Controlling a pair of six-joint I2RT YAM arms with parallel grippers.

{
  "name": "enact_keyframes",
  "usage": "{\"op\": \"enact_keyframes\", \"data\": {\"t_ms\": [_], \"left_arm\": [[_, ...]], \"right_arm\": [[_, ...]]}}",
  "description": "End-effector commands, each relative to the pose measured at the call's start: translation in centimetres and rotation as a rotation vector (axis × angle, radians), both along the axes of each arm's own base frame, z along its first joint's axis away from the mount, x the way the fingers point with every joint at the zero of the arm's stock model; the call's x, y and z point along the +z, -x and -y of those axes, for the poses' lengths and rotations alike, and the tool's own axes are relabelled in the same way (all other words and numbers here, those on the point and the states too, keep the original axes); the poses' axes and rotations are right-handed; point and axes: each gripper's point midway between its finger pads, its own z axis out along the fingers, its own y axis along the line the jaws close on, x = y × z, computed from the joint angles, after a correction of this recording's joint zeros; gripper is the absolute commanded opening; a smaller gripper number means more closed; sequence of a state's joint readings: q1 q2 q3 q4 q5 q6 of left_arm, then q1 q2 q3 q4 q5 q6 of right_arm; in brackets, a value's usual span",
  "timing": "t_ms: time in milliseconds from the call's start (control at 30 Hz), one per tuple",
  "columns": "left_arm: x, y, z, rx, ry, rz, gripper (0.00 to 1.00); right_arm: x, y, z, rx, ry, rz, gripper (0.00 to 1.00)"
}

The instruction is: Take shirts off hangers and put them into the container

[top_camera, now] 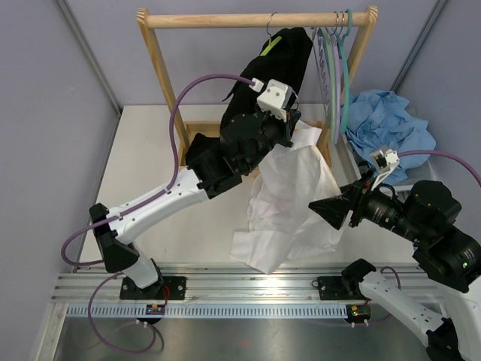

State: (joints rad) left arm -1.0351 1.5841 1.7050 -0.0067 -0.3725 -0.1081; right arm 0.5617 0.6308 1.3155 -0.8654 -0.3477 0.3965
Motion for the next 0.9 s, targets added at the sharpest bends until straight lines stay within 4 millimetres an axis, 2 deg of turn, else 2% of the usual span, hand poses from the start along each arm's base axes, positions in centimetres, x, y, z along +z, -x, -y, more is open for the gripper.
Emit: {"op": "enact_keyframes", "data": {"t_ms": [0,133,300,467,700,867], "left_arm": [[9.9,-4.7,-8.4,0.303,0.229,0.164,0.0],[11.3,-5.3,-8.7,0.322,0.231,0.186,0.0],[12.8,-5.0,-9.6,0.33,0.243,0.209,0.0],[12.4,-4.0,-10.4,0.313,0.25,0.204,0.0],[11.3,-3.2,-11.7,0.32,0.246,0.2,0.0],[10.6,-3.1,-10.9,0.284,0.243,0.178,0.0]], "right_arm": [[-4.3,4.6,0.5,0.103,0.05,-0.219,0.73],[-5.4,4.5,1.1,0.071,0.082,-0.251,0.73],[-8.1,3.9,2.7,-0.036,0.167,-0.326,0.72],[-11.7,2.7,5.4,-0.212,0.305,-0.42,0.72],[-10.0,4.0,7.0,-0.227,0.312,-0.367,0.81],[-10.1,3.9,6.9,-0.225,0.307,-0.355,0.81]]}}
